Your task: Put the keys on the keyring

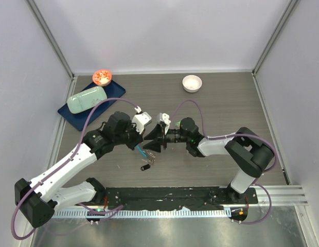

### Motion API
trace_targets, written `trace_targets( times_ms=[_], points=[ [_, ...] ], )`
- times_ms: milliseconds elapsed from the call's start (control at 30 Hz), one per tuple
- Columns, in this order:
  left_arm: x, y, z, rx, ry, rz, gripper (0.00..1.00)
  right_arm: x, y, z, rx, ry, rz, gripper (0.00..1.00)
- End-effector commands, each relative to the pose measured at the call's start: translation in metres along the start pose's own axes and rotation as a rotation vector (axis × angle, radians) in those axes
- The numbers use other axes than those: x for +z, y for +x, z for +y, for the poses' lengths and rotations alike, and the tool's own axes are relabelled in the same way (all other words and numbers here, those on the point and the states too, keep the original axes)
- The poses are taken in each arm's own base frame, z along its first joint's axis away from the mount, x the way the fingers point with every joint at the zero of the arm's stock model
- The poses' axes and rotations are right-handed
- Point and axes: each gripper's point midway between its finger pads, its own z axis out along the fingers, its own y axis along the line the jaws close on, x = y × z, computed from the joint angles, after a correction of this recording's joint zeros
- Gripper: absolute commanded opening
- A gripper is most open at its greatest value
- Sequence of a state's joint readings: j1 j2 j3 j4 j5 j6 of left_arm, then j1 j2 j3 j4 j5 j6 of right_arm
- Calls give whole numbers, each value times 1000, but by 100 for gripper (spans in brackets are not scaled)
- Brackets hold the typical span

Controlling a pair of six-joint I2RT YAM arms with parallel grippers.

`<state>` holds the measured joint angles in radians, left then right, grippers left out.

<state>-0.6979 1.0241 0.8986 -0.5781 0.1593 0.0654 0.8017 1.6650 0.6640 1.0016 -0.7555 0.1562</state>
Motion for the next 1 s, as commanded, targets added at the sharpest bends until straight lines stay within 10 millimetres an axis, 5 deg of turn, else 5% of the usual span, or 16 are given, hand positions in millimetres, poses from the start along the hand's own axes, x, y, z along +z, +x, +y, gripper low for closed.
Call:
trace_targets(
  times_ms=[0, 600, 967],
  points=[
    [-5, -23, -2, 33, 15, -96, 0, 7, -24, 1, -77, -48, -77, 54],
    [-6, -23, -10, 29, 57, -100, 0, 9, -28, 4, -41, -128, -135, 39],
    [-11, -27, -8, 34, 45, -128, 0, 9, -18, 6, -19, -159, -104, 8]
  ],
)
